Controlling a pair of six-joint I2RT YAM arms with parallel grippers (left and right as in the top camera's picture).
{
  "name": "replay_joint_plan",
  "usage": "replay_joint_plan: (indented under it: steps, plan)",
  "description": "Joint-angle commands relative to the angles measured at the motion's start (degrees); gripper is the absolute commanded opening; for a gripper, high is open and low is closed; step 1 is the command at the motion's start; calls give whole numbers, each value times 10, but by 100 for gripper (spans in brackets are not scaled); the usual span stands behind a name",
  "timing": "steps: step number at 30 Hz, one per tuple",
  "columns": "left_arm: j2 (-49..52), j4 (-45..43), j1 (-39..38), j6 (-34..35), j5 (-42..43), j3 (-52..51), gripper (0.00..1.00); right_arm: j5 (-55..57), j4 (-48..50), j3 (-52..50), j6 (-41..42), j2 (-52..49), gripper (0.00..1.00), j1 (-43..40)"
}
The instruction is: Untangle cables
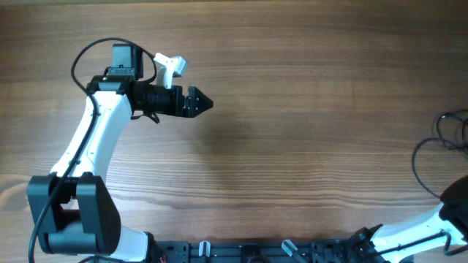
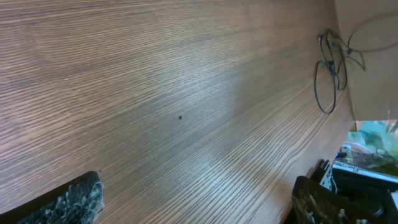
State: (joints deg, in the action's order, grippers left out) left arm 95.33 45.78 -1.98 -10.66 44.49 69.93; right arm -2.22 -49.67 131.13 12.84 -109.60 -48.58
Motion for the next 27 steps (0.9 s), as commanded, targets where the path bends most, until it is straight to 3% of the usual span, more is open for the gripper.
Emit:
replay_joint_plan:
  steps: [1, 5, 11, 16, 22, 27]
  plan:
    - [-13, -3, -9, -9, 11, -3, 100, -32, 0, 15, -29, -45, 5, 53]
    - [-13, 5, -9, -9, 11, -3, 100, -11, -21, 15, -43, -113, 4, 100]
    - [-13, 21, -9, -8, 11, -3, 100, -11, -76, 15, -47, -240, 4, 105]
    - [-13, 25, -31, -7, 11, -3, 100, 14, -89, 15, -22, -275, 4, 104]
    - [-13, 19, -45, -7, 11, -3, 100, 139, -115, 16, 93, -275, 4, 80]
    - [-13, 19, -46, -7, 11, -3, 100, 150, -127, 16, 157, -274, 4, 30]
